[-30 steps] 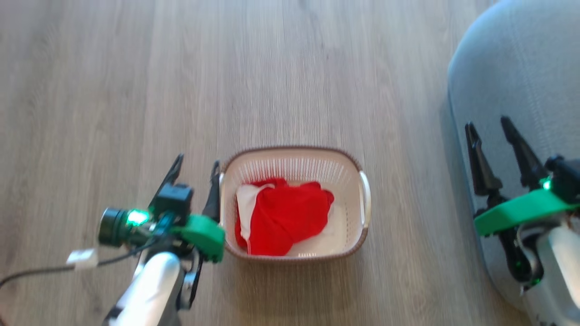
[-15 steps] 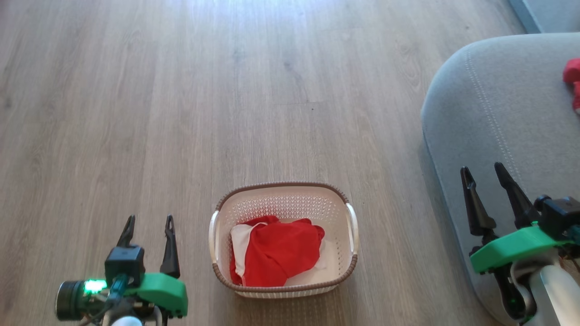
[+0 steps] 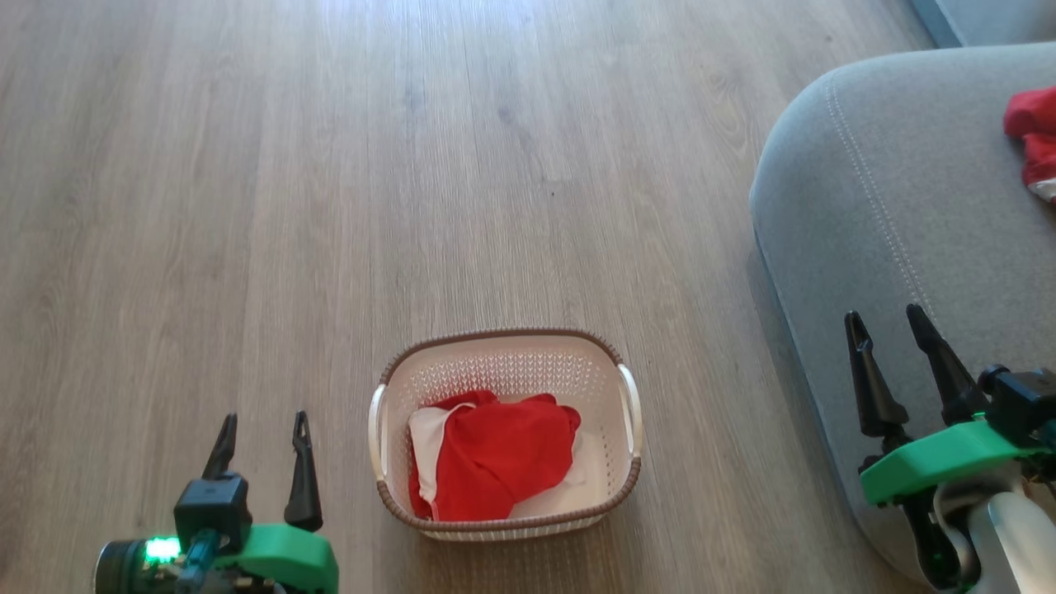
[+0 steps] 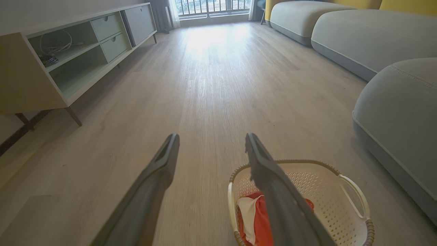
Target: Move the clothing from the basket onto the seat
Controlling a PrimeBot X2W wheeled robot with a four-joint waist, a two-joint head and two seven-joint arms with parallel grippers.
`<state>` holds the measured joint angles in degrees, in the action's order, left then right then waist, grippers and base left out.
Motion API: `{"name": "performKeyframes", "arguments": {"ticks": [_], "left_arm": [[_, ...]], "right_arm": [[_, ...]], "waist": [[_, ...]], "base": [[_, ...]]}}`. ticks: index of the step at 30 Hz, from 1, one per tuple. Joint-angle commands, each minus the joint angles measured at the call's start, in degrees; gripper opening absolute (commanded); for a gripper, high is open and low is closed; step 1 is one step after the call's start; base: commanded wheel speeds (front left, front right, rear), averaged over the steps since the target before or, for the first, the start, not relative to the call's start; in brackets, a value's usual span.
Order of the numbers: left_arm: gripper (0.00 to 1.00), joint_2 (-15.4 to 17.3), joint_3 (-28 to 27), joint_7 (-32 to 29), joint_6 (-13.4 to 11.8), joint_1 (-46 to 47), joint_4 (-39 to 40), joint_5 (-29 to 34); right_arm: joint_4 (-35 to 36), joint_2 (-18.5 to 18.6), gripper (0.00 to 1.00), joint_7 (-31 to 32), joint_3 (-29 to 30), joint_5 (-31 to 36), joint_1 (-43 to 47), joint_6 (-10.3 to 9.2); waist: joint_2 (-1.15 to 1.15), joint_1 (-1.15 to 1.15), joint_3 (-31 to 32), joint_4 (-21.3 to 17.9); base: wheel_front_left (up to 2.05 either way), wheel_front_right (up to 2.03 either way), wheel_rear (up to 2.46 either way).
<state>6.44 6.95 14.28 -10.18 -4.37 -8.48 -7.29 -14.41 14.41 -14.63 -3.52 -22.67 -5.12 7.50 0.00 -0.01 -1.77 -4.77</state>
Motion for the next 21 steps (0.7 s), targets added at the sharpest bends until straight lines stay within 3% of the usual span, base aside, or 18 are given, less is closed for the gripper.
{"name": "performKeyframes", "arguments": {"ticks": [1,8,21], "left_arm": [[1.0,-0.33,-2.52,0.72,0.59,1.92,2.07,0.98],[1.0,-1.83,-0.16,0.72,3.92,5.18,-1.29,1.84],[1.0,-3.47,10.06,0.72,12.43,24.69,-15.38,1.75]], "right_arm": [[2.22,0.49,1.0,-0.37,-0.56,0.5,-1.04,-0.01],[3.84,0.38,1.0,-0.37,-1.28,-0.24,-3.8,-0.01],[8.55,2.77,1.0,-0.37,-3.27,-4.15,-14.45,-0.01]], "waist": [[0.0,0.01,-0.7,-0.08],[0.0,0.01,-6.44,-0.74],[0.0,0.01,-27.96,-4.11]], "base": [[0.0,0.0,0.0],[0.0,0.0,0.0],[0.0,0.0,0.0]]}}
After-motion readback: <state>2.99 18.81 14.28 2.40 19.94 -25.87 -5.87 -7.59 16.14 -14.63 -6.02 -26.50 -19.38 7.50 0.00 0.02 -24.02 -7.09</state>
